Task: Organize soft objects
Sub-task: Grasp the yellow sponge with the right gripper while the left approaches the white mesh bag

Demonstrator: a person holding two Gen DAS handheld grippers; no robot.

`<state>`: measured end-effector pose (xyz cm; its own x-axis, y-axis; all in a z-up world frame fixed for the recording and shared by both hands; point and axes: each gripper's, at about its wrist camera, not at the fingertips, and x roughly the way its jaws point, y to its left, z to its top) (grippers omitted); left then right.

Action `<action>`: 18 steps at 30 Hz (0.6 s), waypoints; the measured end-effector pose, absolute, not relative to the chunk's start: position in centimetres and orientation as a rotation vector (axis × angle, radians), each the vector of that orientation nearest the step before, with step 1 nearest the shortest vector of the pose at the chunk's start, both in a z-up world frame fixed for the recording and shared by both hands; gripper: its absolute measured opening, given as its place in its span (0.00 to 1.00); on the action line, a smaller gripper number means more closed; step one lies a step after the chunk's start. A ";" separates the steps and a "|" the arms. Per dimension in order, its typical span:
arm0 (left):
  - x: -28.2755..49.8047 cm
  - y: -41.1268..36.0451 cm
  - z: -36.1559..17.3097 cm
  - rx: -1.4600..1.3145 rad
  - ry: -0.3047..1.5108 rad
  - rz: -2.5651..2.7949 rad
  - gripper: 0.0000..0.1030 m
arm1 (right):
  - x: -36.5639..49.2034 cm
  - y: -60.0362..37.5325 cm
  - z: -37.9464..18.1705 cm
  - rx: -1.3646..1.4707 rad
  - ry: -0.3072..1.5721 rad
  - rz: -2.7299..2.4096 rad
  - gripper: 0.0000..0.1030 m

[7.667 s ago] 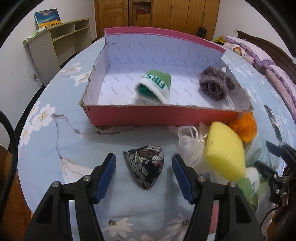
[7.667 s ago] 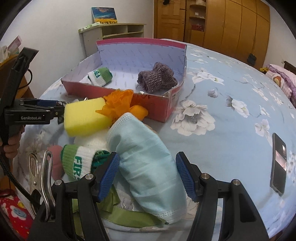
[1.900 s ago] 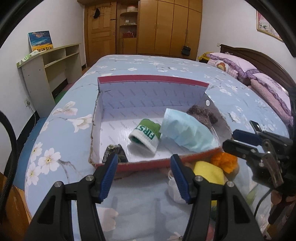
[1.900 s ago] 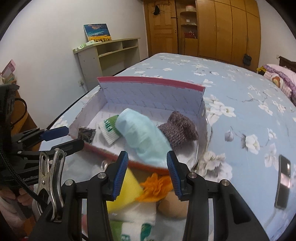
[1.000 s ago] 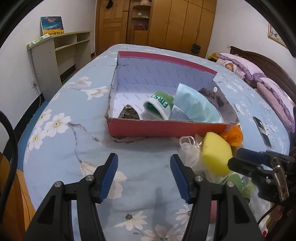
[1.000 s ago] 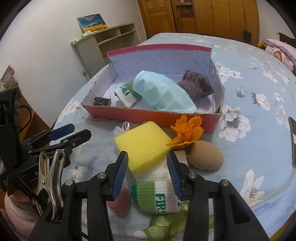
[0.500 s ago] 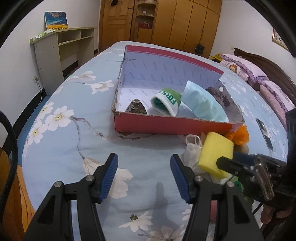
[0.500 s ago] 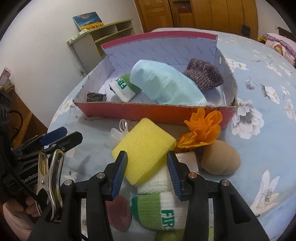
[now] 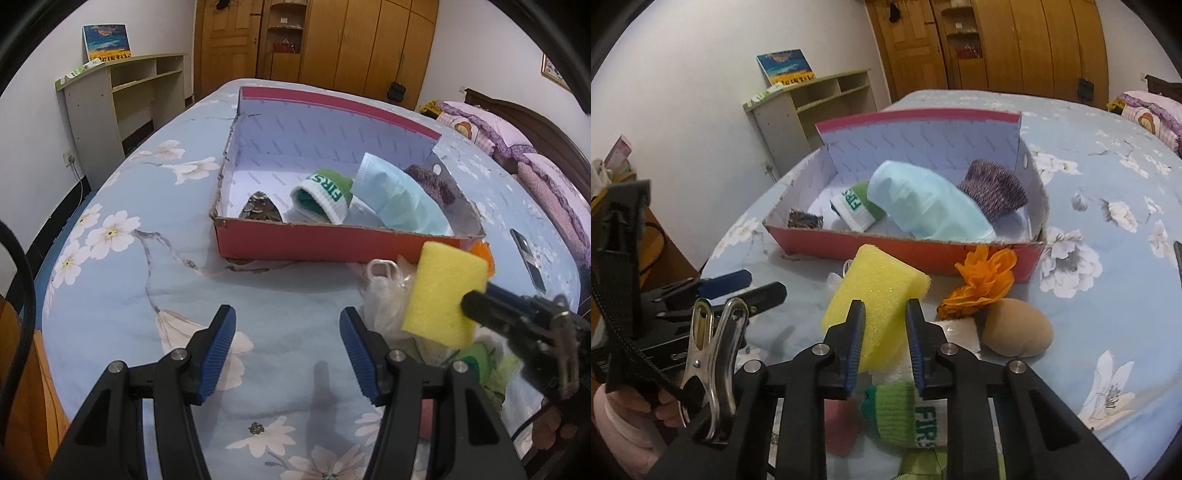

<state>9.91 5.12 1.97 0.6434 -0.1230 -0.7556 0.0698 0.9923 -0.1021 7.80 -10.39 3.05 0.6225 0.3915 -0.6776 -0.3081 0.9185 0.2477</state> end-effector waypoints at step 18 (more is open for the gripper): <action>11.4 0.0 1.1 -0.050 0.885 -0.203 0.60 | 5.9 -15.9 5.6 0.231 0.717 0.381 0.22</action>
<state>11.43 0.02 1.10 0.6155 -0.1963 -0.7633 0.1552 0.9797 -0.1269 5.88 -15.91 5.57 0.6895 0.4151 -0.5935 -0.2590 0.9066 0.3331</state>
